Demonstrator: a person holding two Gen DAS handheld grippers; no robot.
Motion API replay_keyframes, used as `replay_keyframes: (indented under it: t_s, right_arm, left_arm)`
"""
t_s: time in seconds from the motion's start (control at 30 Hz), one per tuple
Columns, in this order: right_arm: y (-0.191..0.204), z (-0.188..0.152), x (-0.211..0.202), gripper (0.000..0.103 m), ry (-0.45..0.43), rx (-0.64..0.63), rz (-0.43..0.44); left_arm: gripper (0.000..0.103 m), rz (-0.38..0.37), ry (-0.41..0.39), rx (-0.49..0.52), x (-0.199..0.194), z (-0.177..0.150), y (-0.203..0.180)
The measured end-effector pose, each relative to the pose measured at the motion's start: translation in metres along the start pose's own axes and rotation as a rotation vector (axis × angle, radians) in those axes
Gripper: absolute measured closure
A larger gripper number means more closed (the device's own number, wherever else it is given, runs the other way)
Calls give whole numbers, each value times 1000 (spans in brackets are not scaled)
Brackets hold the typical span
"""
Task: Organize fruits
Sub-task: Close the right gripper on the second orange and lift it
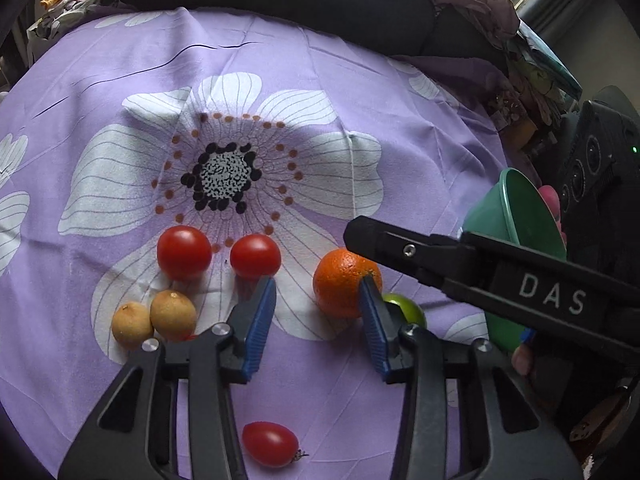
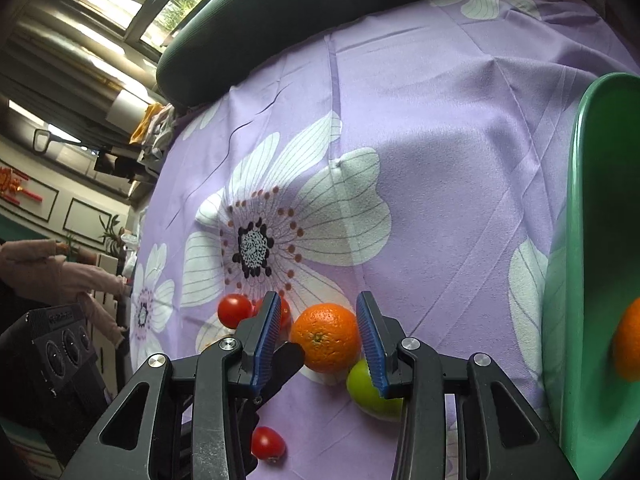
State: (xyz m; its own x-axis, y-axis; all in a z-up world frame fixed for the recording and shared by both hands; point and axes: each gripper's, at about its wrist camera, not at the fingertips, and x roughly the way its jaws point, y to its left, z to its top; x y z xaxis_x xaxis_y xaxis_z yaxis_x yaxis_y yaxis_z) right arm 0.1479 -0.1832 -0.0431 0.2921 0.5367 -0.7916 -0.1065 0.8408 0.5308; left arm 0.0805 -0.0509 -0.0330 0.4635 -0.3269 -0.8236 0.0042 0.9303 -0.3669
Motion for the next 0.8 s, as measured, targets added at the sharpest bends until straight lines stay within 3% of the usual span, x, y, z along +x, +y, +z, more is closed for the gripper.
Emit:
replay_keyframes:
  t_s: [0.43, 0.57, 0.8]
  right_arm:
    - [2, -2, 14, 61, 43, -14, -19]
    - [4, -3, 17, 61, 56, -25, -30]
    - [2, -3, 23, 61, 80, -16, -29]
  left_arm:
    - [62, -72, 49, -15, 7, -1, -5]
    - [59, -37, 37, -9, 9, -1, -5]
    - [61, -78, 61, -39, 15, -2, 0]
